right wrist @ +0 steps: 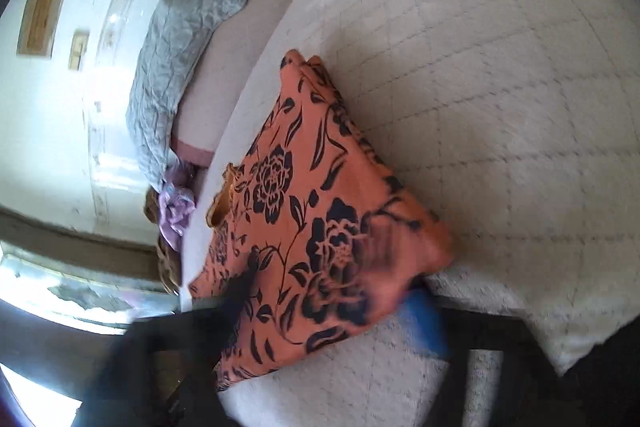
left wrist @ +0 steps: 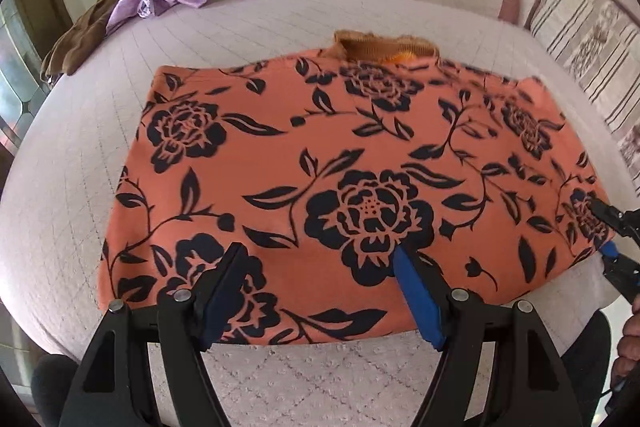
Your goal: Fold small clothes
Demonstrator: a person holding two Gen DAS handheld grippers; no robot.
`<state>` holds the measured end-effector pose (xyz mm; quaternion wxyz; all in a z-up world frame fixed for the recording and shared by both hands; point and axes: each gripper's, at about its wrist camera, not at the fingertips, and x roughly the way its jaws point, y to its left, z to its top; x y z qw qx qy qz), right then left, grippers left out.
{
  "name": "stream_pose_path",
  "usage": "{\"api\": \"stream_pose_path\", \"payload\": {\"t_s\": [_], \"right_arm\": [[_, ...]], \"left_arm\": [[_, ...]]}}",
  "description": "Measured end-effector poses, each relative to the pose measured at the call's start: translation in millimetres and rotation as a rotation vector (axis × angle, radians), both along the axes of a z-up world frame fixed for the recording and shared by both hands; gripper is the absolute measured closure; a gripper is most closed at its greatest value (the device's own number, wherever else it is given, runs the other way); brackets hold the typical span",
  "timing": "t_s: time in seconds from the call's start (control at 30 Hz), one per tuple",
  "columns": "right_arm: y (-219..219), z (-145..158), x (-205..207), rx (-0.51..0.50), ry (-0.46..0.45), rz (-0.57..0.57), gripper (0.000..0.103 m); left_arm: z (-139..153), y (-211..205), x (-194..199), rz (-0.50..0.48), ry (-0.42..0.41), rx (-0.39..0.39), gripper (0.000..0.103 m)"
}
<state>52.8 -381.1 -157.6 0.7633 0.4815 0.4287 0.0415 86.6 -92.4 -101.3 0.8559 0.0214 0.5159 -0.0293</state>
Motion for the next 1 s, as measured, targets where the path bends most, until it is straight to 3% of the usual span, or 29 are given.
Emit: {"api": "stream_pose_path", "payload": {"t_s": [0.13,0.17,0.2,0.27,0.33,0.4,0.43,0.53,0.63,0.8,0.9,0.93,1.0], "right_arm": [[-1,4,0,-0.027,-0.007,0.016,0.062],[-2,3,2,-0.026,-0.004,0.020,0.037],[-2,0,1,-0.023,0.002,0.017,0.023],[-5,-5,1,0.003,-0.026,-0.001,0.023],[-4,-1,4,-0.008,-0.032,0.006,0.025],[-2,7,6,-0.037,-0.053,0.023,0.042],[0,12,8,-0.062,-0.060,0.036,0.044],[1,11,13,-0.120,-0.035,0.058,0.044],[-4,1,13,-0.070,0.003,0.034,0.042],[-2,2,17,-0.089,0.004,0.037,0.038],[-2,0,21,-0.099,0.006,0.029,0.038],[-2,-1,23,-0.100,0.005,0.026,0.039],[0,-1,27,-0.142,0.033,0.034,0.069]], "left_arm": [[15,-4,0,0.009,-0.068,-0.034,0.027],[14,-5,2,0.014,-0.069,-0.035,0.027],[10,-7,5,0.016,-0.054,-0.029,0.027],[-1,-12,11,0.012,-0.007,0.001,0.027],[-2,-14,11,0.014,-0.002,-0.001,0.027],[4,-15,8,0.007,-0.030,-0.018,0.027],[6,-16,8,0.007,-0.038,-0.016,0.027],[6,-14,12,0.009,-0.025,-0.021,0.027],[8,-10,13,0.013,-0.029,-0.036,0.027],[4,-4,18,0.016,-0.041,-0.046,0.027],[-22,-8,24,-0.002,0.000,-0.002,0.024],[-23,-11,22,-0.023,-0.034,0.032,0.023],[-13,-16,18,-0.035,-0.033,0.072,0.023]]}}
